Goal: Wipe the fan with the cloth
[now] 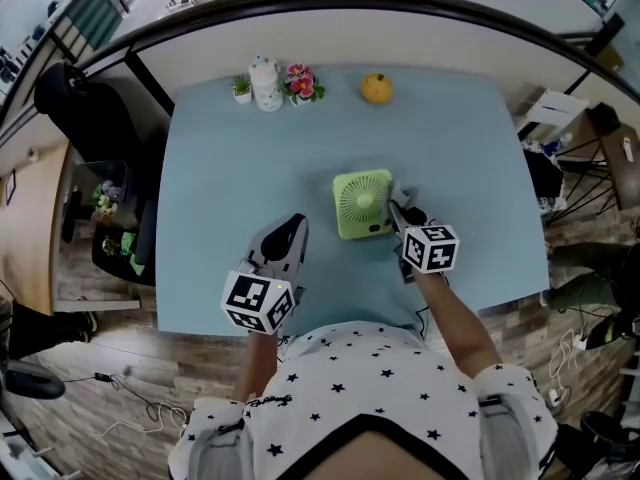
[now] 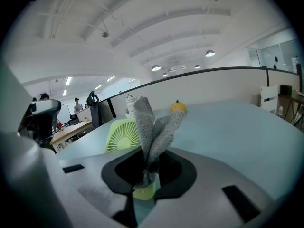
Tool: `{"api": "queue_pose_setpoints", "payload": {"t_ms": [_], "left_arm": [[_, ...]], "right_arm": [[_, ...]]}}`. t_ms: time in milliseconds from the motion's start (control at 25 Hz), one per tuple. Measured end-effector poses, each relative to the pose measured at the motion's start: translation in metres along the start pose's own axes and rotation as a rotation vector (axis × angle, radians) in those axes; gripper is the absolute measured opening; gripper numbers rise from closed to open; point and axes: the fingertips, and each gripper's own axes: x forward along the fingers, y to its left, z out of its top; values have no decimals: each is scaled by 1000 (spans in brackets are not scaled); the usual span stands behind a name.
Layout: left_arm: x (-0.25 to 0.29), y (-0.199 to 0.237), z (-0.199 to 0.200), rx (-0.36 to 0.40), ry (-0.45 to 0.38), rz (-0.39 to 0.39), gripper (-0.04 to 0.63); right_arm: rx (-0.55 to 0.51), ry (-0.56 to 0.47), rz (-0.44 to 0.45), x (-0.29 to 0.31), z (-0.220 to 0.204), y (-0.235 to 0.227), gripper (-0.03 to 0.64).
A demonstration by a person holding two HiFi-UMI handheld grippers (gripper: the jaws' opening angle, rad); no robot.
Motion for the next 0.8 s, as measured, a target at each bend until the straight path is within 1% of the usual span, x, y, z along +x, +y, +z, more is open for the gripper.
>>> {"api": "queue_pose_setpoints", "payload": {"t_ms": [240,440,600,800], "left_arm": [[-3,2,-2,-1,2,14,40],[-6,1,-1,0,-1,22,40],[-11,2,-1,-2,-1,38,40],[-17,8,0,-3,-6,62,40]], "right_arm": [[-2,-34,27,-3,11,13,54],[-20,-62,125,2,22,52,54],[-57,-36,199,9,16,84,54],[-118,16,267,21,-1,115,55]]}}
